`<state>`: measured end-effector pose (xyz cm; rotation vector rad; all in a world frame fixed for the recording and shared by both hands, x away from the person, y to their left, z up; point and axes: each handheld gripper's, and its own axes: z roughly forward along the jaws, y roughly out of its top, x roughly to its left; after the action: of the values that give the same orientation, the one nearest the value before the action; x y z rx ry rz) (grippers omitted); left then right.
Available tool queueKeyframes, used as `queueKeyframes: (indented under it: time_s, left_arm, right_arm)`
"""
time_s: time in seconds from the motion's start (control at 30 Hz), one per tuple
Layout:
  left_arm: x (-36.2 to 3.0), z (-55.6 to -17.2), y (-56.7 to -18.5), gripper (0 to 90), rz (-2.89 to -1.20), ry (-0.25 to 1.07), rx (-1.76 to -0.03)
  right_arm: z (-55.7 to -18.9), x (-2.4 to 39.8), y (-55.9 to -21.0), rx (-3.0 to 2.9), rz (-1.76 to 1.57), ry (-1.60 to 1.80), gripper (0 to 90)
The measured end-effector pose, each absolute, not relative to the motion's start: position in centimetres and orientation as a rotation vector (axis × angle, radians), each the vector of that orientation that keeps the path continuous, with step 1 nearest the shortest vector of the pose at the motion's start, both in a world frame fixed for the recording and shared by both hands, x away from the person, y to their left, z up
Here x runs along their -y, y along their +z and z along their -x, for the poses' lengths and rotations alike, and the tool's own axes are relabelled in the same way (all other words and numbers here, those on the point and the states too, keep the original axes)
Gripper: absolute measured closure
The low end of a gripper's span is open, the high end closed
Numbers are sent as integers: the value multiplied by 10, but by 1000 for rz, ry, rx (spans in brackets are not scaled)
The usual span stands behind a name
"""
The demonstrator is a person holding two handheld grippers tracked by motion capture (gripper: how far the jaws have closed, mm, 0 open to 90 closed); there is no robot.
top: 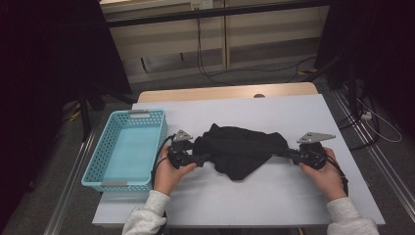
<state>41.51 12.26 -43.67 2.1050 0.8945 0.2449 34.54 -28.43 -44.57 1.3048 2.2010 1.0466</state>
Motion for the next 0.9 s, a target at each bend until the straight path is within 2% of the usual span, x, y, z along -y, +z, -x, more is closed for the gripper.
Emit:
queueKeyframes:
  time_s: [0.47, 0.73, 0.9]
  left_arm:
    - [-123, -432, -443, 199, -2071, 297, -899]
    - [-112, -442, -442, 296, -2031, 301, -832]
    - [-106, -442, -446, 391, -2014, 217, -838]
  right_arm:
    - [-347, 294, -443, -2165, -1328, 1092, 837]
    - [-348, 293, -445, -2184, -1333, 1090, 824]
    - [-349, 291, -446, -2197, -1329, 1089, 816]
